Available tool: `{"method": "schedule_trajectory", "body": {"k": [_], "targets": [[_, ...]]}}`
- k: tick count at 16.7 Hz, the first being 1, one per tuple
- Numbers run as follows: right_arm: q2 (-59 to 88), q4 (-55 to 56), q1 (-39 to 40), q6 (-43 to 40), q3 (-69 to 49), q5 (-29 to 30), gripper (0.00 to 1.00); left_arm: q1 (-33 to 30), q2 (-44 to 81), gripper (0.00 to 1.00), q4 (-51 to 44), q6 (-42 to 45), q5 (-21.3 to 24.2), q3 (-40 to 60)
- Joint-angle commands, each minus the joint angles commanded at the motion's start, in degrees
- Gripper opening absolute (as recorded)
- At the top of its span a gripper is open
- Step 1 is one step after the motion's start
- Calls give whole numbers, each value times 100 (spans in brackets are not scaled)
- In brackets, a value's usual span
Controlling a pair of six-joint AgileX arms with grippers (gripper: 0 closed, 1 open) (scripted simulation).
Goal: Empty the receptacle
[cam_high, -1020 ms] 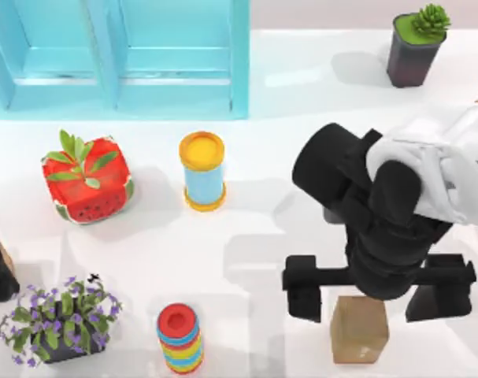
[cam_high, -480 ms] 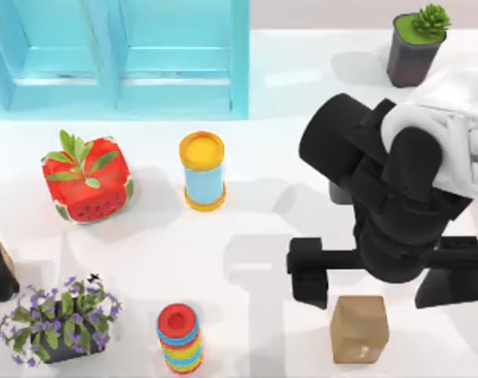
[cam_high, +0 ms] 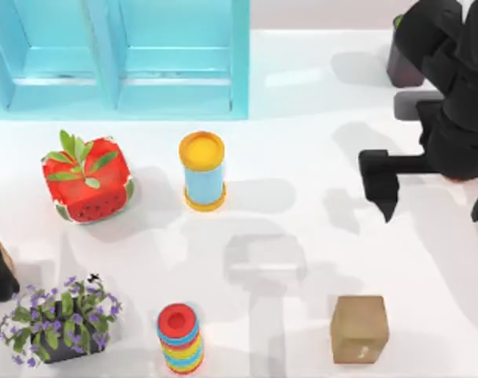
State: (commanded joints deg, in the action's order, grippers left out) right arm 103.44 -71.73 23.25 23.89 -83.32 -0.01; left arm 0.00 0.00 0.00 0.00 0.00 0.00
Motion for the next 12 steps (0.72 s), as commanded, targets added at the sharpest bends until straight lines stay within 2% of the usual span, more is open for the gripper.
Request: {"method": "schedule_trajectory", "body": {"k": [7,10,12], "targets": [[865,-657,-3473,-3350,-1572,-18,100,0,0,100,0,0,0,0],[1060,-811,-4387,-4259,-2003,-24,100,0,0,100,0,0,0,0],[1119,-859,-4688,-4559,-2152,-26,100,0,0,100,0,0,0,0]]}}
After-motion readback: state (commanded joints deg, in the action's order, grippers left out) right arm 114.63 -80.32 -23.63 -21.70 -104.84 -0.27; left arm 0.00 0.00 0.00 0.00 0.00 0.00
